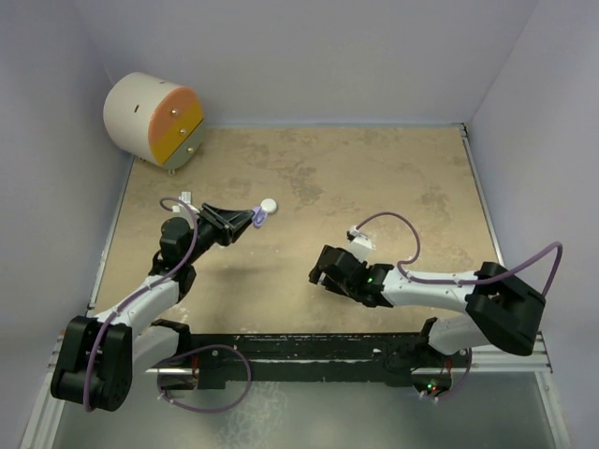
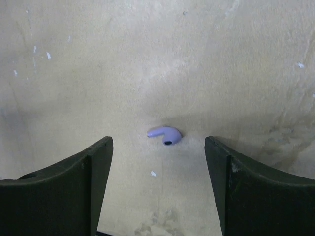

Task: Insert the wireless bluetooth earbuds into the charging case
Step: Adjust the earbud at the center of the board.

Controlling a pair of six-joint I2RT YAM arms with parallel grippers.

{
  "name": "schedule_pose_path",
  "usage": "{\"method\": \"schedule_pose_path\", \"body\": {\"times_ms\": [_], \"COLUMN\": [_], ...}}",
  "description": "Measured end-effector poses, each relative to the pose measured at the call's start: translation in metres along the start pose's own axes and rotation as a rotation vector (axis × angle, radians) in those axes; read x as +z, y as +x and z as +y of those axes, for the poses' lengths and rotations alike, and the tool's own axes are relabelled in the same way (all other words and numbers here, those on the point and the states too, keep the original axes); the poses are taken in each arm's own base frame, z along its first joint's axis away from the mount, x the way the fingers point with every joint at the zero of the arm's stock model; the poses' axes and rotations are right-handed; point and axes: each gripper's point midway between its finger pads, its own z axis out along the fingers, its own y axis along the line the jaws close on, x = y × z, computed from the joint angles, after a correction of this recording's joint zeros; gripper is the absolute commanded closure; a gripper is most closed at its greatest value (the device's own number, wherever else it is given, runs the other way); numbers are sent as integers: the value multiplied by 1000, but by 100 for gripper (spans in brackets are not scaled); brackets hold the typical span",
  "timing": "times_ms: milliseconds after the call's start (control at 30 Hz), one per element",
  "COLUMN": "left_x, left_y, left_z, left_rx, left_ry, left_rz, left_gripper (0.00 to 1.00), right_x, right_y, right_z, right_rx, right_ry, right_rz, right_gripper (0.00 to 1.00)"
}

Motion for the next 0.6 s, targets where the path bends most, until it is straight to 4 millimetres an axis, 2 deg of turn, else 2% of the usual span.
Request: {"method": "schedule_pose_path", "body": {"times_ms": [233,467,600], "left_x": [-1,0,1], "left_y": [3,3,5], "left_z": [0,-1,0], "left_rx": [-1,2,-1], "left_ry": [1,8,9], "left_rz": [16,22,31], "left_gripper": [100,100,100], "right_x": [18,19,28], "right_y": [-2,5,7], "right_z": [23,35,51], "right_rx": [-33,-43,-60], "right_ry": [-31,-76,-92], "right_rz": [-9,7,9], "right_gripper": [22,22,22]}}
